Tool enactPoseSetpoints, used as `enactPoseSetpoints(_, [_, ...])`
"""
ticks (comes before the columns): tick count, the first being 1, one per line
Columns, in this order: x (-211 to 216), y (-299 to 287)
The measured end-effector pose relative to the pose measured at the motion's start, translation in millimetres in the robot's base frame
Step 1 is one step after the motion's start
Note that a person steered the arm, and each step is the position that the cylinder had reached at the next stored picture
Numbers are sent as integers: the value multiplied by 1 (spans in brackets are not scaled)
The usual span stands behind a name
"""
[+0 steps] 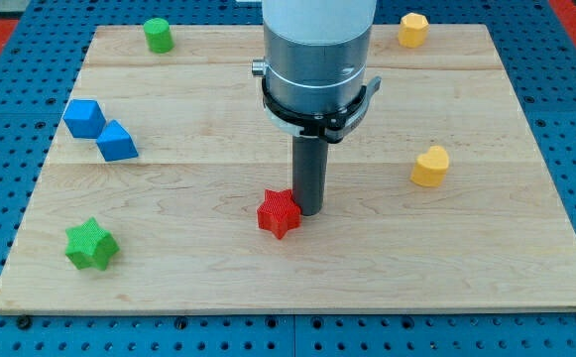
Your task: Move the green star vertically above the red star
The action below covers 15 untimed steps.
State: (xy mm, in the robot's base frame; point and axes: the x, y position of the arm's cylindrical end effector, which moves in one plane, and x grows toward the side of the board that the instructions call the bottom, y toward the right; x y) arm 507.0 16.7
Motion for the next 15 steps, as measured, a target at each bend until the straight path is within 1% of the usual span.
enactPoseSetpoints(2, [0, -2])
enactPoseSetpoints(3, [-10, -2])
enactPoseSetpoints(4, [-42, -12])
enactPoseSetpoints(5, [-17, -51])
enactPoseSetpoints(6, [12, -54])
enactPoseSetpoints(7, [13, -56])
enactPoseSetpoints(8, [-1, -125])
enactPoseSetpoints(9, [-1, -239])
enactPoseSetpoints(10, [-48, -269])
enactPoseSetpoints(11, [-85, -253])
enactPoseSetpoints(12, [-92, -253])
enactPoseSetpoints(15, [-92, -264])
